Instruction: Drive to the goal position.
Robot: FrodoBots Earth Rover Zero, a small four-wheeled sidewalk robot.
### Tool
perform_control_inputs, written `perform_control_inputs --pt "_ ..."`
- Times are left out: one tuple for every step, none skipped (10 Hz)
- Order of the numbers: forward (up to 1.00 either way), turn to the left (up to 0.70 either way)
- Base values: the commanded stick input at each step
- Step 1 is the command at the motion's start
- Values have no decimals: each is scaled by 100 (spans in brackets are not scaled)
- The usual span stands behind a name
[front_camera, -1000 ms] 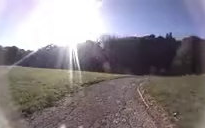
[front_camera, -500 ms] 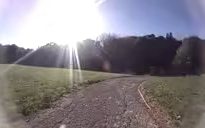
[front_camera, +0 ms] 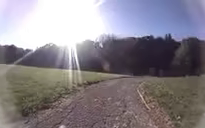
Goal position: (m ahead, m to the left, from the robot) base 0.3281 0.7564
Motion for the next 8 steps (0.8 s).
perform_control_inputs --pt "60 -60" --pt "60 -60" --pt "59 -59" --pt "60 -60" --pt "60 -60" --pt "60 -60" --pt "60 -60" --pt "60 -60"
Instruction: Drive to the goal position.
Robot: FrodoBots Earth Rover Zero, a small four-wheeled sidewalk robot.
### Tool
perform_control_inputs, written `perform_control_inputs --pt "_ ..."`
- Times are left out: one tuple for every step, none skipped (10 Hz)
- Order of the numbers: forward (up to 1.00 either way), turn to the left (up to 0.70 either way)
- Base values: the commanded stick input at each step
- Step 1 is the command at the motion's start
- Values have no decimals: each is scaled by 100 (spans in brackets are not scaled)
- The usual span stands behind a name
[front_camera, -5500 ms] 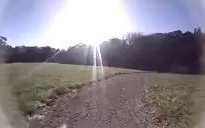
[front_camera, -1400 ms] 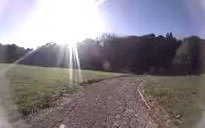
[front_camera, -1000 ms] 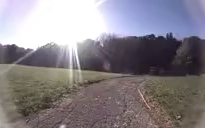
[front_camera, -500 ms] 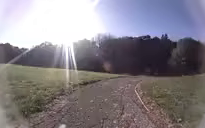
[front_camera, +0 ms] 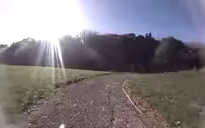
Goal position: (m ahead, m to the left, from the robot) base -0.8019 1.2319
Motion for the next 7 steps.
perform_control_inputs --pt "60 -60" --pt "60 -60" --pt "60 -60" --pt "60 -60" --pt "60 -60" --pt "60 -60" --pt "59 -59"
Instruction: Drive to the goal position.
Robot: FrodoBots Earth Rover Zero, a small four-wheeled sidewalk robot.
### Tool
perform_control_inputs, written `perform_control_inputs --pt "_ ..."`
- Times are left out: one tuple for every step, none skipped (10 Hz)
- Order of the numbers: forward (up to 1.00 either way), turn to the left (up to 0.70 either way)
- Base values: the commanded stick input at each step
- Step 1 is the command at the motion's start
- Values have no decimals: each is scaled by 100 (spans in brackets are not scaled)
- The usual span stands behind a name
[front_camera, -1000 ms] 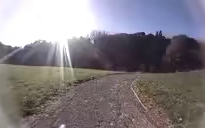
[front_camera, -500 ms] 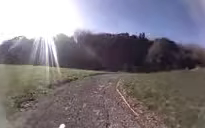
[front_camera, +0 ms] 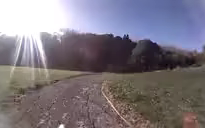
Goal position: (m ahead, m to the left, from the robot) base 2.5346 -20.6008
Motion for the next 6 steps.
perform_control_inputs --pt "59 -59" --pt "60 -60" --pt "60 -59" --pt "60 -45" --pt "60 -27" --pt "6 0"
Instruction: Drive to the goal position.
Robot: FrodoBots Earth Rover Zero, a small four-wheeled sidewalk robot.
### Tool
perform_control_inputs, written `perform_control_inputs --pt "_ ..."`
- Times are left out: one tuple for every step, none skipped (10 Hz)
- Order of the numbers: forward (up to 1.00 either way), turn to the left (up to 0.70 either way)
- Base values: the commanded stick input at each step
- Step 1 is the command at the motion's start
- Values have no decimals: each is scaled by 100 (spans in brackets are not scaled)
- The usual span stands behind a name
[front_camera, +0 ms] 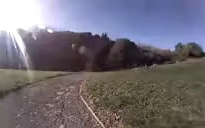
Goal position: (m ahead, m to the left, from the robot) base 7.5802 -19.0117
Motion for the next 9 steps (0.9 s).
perform_control_inputs --pt "5 0" --pt "4 0" --pt "2 0" --pt "-27 16" --pt "-48 25" --pt "-69 35" --pt "-70 35" --pt "-70 35" --pt "-70 35"
